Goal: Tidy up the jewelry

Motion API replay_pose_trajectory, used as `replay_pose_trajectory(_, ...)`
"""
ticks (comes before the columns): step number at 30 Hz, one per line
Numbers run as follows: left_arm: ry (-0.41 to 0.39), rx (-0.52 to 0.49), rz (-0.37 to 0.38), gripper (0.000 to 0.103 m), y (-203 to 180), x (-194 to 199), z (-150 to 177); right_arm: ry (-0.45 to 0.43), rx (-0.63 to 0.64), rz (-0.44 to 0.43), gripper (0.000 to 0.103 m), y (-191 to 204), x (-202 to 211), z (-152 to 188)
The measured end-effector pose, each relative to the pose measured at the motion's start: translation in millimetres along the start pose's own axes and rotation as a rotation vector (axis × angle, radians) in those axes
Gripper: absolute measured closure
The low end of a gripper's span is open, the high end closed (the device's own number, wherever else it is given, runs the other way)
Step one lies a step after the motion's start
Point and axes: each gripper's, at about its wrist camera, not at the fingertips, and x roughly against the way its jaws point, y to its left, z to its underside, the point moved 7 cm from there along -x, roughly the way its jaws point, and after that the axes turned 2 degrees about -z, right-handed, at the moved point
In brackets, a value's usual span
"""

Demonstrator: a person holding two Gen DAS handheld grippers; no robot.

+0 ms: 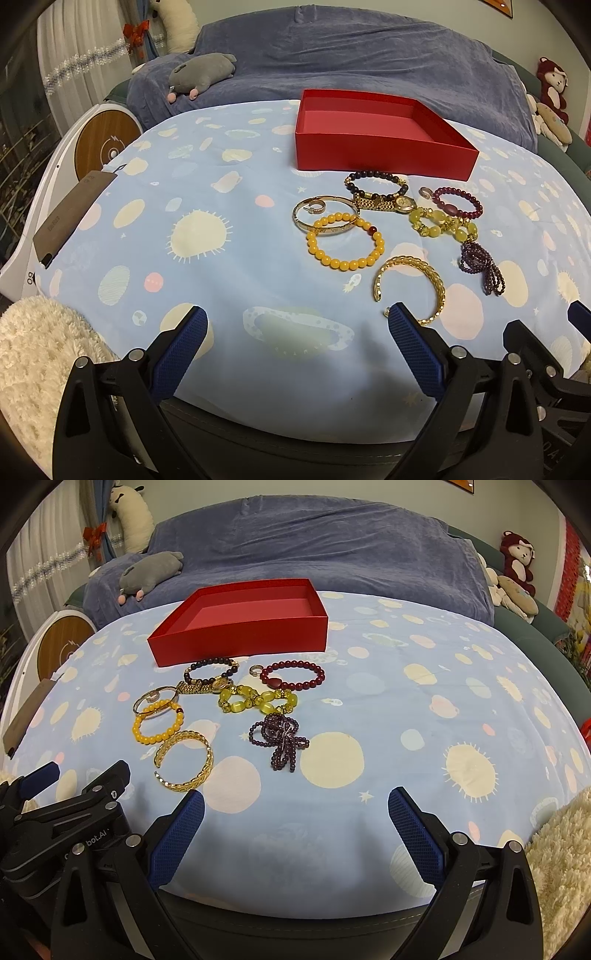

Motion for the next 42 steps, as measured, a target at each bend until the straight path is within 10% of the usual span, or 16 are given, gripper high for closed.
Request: replay_pose_trajectory(42, -0.006, 0.012, 0.019, 0.009, -0.6, 2.9, -1.0, 0.000, -0.005, 0.001, 0.007, -0.9, -0.1, 0.4)
